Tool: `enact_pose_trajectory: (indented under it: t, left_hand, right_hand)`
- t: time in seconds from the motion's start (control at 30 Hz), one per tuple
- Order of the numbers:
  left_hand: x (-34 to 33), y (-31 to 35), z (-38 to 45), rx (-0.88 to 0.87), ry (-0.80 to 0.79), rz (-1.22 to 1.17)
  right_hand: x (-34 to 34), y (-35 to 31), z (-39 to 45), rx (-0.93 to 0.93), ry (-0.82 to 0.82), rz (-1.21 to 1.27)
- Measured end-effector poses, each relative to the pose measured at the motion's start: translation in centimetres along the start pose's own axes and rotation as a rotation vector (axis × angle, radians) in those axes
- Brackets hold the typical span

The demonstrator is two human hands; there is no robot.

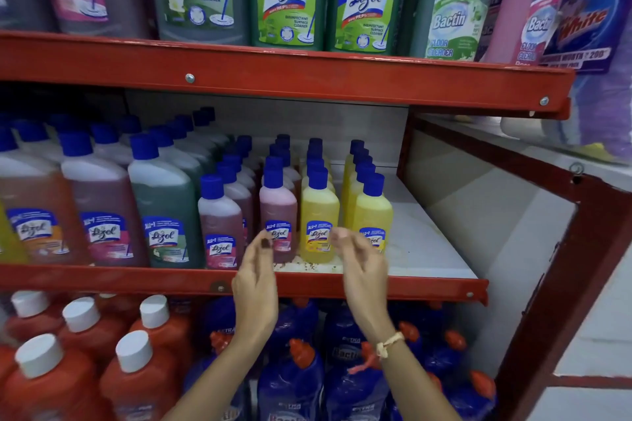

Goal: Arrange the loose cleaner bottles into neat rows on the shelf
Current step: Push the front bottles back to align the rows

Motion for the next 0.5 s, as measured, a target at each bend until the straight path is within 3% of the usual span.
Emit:
enact_pose_trajectory:
  t: [0.07,0.13,0.33,0.5]
  left_hand:
    - [0.7,-0.1,0.8,0.092,-0.007,-0.074]
    - [0.6,-0.3,1.8,0.168,-0.033,-0.122]
    - [0.1,-0.1,3.8,0.239,-0.073,-0.058]
    - [0.7,0.3,3.4,0.233,-0.089,-0.080]
  right_hand:
    - [-3.2,-0.1,-0.5,-0.103,-0.167,0.083]
    - [-5.2,-0.3,-0.9,-0.180,-0.221,0.107]
    - [-7.6,-0.7,-0.3,-0.295,-0.199,0.023]
    - [-6.8,-1.3,-0.4,-0.385,-0.170,0.119]
Point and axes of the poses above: each hand's wrist, its own z-axis towards the middle knuckle, its own x-axis out of the back of the hand, y = z × x, the point moved 3 cm from there along z, towards the middle knuckle, and after that the axes turned 5 degrees about -z, right-handed, at the moved point
